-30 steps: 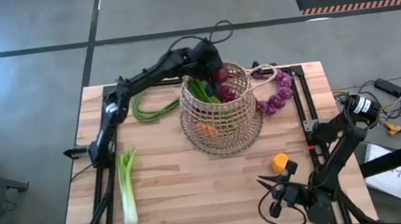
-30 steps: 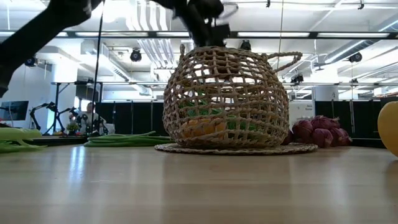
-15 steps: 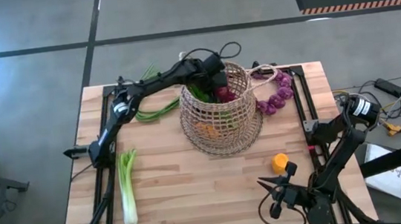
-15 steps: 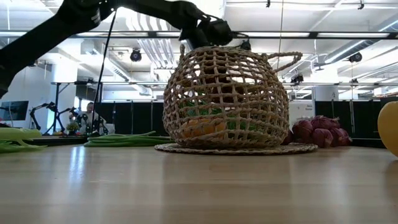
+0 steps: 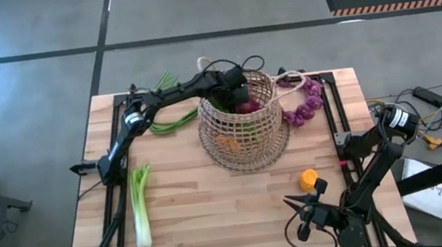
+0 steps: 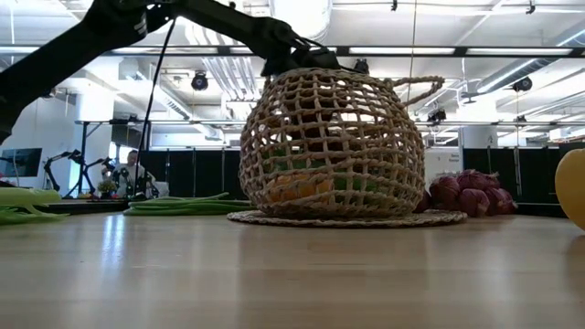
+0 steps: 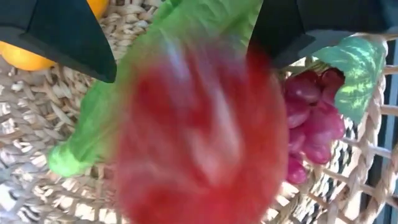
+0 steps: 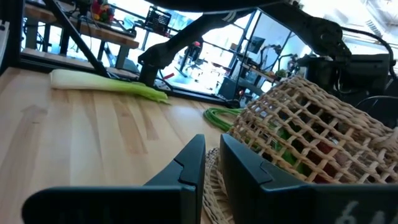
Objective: Build produce basket
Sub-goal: Put the apple into the light brown basket, then put the leek into the basket
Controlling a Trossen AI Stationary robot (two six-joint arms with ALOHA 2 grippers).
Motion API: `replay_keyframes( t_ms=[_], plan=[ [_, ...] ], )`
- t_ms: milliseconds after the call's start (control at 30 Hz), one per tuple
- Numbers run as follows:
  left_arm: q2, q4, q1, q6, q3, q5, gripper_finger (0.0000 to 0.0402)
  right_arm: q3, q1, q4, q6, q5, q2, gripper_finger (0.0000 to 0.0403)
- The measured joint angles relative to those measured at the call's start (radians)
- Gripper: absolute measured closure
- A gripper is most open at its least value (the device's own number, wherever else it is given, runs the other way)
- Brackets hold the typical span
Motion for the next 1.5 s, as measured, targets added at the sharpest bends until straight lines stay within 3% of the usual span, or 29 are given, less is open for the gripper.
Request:
replay_keyframes(
  t_ms=[300, 433, 667, 833, 900, 1100, 1167, 1300, 1500],
  plan=[
    [-0.002, -0.028, 0.002, -0.007, 0.047, -0.004, 0.0064, 0.000, 0.000, 0.000, 0.000, 0.000, 0.000, 0.0360],
    [-0.039, -0.073, -0.011, -0.008, 0.093, -0.100, 0.0064, 0.000, 0.000, 0.000, -0.001, 0.000, 0.000, 0.0360],
    [-0.219, -0.069, -0.107, -0.009, 0.104, -0.223, 0.0063, -0.002, -0.013, -0.019, 0.020, 0.006, 0.000, 0.0360],
    [-0.372, -0.070, -0.267, -0.034, 0.103, -0.263, 0.0063, -0.007, -0.037, -0.075, 0.081, 0.000, 0.000, 0.0360],
    [-0.419, -0.066, -0.359, -0.034, 0.103, -0.336, 0.0063, -0.007, -0.043, -0.098, 0.095, -0.001, 0.000, 0.0360],
    [-0.509, -0.101, -0.655, -0.058, 0.102, -0.707, 0.0063, -0.007, -0.058, -0.104, 0.085, 0.000, 0.000, 0.0360],
    [-0.518, -0.132, -0.739, -0.129, 0.102, -0.763, 0.0063, -0.008, -0.060, -0.106, 0.085, -0.001, 0.000, 0.0360],
    [-0.513, -0.251, -0.860, -0.380, 0.099, -0.770, 0.0063, -0.008, -0.063, -0.110, 0.087, -0.001, 0.000, 0.0360],
    [-0.505, -0.441, -0.942, -0.817, -0.015, -0.784, 0.0063, -0.010, -0.062, -0.112, 0.088, -0.002, 0.000, 0.0360]
  ],
)
